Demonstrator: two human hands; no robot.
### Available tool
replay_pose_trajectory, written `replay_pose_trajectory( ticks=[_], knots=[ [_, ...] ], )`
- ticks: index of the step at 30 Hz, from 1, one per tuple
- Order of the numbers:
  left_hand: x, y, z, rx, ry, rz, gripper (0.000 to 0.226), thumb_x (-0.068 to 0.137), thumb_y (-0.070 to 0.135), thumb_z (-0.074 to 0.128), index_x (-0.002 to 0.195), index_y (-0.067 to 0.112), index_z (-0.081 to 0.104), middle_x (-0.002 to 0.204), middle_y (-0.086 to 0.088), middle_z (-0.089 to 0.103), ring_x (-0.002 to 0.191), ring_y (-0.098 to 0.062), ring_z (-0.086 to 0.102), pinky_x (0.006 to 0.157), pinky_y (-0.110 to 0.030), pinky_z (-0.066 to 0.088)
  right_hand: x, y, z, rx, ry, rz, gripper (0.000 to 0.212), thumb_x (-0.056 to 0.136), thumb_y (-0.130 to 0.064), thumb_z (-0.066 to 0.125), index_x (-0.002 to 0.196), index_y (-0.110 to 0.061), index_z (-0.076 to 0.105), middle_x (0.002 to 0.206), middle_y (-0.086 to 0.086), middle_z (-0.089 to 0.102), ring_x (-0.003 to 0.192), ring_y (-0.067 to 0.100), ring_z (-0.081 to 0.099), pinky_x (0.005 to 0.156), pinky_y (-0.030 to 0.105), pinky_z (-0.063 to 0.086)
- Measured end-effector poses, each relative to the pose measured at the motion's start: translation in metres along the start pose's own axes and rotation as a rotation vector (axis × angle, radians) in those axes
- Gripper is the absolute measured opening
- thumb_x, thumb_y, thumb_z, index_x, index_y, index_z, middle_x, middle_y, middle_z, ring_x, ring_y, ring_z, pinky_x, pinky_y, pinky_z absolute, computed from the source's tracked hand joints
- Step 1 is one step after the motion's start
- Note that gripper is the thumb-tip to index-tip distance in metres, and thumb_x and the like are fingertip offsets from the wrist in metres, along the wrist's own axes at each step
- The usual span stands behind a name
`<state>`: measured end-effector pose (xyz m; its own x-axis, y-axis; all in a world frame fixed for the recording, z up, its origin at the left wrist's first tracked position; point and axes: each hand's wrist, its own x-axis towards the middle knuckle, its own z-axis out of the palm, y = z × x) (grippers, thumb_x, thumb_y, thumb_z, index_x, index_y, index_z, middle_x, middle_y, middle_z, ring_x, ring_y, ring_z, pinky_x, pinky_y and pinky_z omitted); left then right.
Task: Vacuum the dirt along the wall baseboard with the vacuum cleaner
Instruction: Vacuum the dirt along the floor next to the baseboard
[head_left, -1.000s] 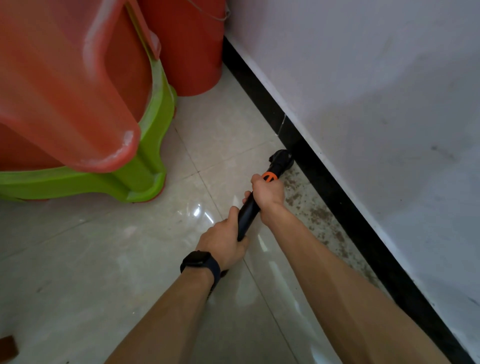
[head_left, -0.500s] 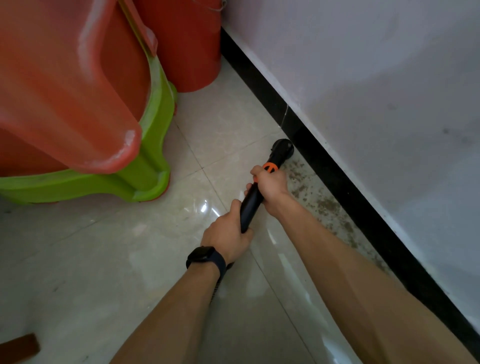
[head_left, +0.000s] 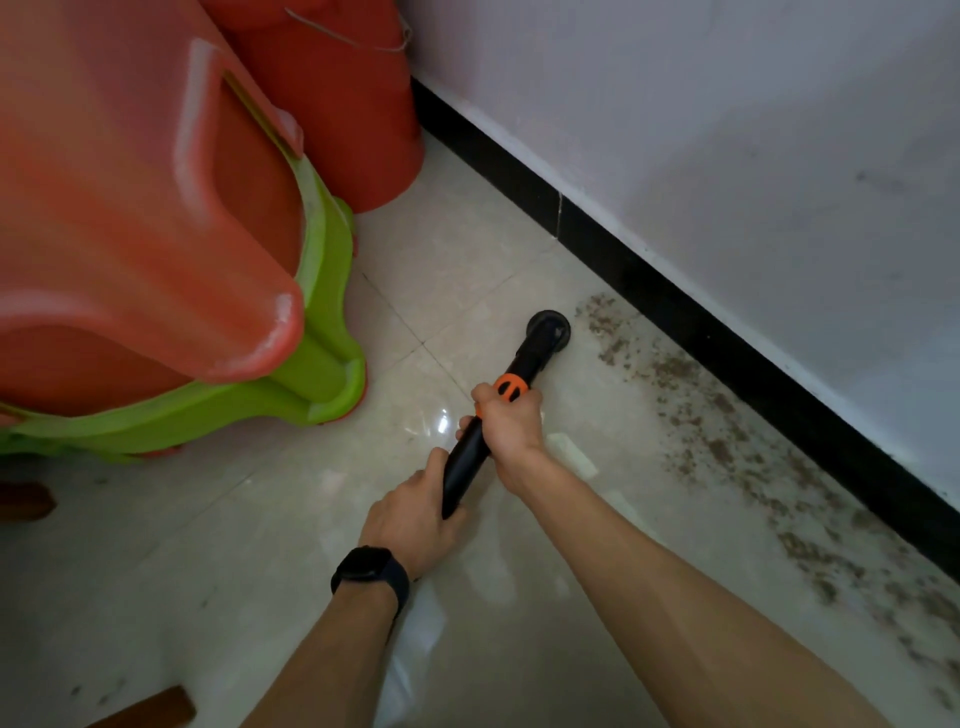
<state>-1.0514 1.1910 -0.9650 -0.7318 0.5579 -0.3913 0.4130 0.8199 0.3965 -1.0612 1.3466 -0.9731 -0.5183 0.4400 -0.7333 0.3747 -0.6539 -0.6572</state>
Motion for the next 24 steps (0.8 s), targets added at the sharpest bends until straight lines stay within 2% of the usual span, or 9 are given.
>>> replay_pose_trajectory(
  ticks=[5,10,13,17,24],
  knots=[
    [0.002,0.012,0.0,0.037,-0.02,0.042,0.037,0.087,0.039,0.056,0.108,0.034,0.025,0.083,0.005,0.056,0.064,-0.02,0.056,0.052,-0.031,0.039,0.001,-0.001,-0.012,0.045,0.051,-0.031,0.037,0.092,-0.013,0.065,0.122,-0.011,0.043,0.077,0.008,0.059,0.049,0.017,0.064,0.057,0.036,0.059],
    [0.013,0.041,0.003,0.063,0.014,0.056,0.04,0.089,0.035,0.056,0.112,0.03,0.024,0.081,0.006,0.053,0.062,-0.019,0.054,0.05,-0.03,0.038,0.015,-0.022,-0.026,0.016,0.052,-0.049,0.032,0.087,-0.013,0.065,0.111,-0.012,0.044,0.067,0.007,0.055,0.047,0.021,0.062,0.057,0.039,0.058],
    [0.021,0.05,0.004,0.053,0.025,0.034,0.04,0.089,0.035,0.057,0.114,0.028,0.026,0.081,0.005,0.052,0.061,-0.017,0.053,0.049,-0.029,0.037,0.023,-0.032,-0.028,-0.005,0.043,-0.056,0.035,0.086,-0.013,0.066,0.116,-0.008,0.049,0.07,0.007,0.056,0.047,0.02,0.063,0.055,0.036,0.057],
    [0.03,0.057,0.005,0.008,0.032,0.008,0.039,0.09,0.035,0.057,0.115,0.027,0.029,0.075,0.009,0.047,0.057,-0.01,0.049,0.046,-0.027,0.035,0.032,-0.041,-0.028,-0.069,0.034,-0.054,0.051,0.088,-0.015,0.067,0.133,0.001,0.05,0.076,0.009,0.058,0.049,0.02,0.066,0.057,0.036,0.058],
    [0.043,0.075,0.01,-0.08,0.025,-0.004,0.038,0.088,0.034,0.058,0.103,0.032,0.023,0.074,0.008,0.05,0.057,-0.013,0.054,0.045,-0.027,0.037,0.041,-0.061,-0.035,-0.163,0.065,-0.067,0.047,0.091,-0.017,0.066,0.132,0.001,0.052,0.076,0.009,0.063,0.046,0.017,0.067,0.054,0.033,0.057]
  ],
)
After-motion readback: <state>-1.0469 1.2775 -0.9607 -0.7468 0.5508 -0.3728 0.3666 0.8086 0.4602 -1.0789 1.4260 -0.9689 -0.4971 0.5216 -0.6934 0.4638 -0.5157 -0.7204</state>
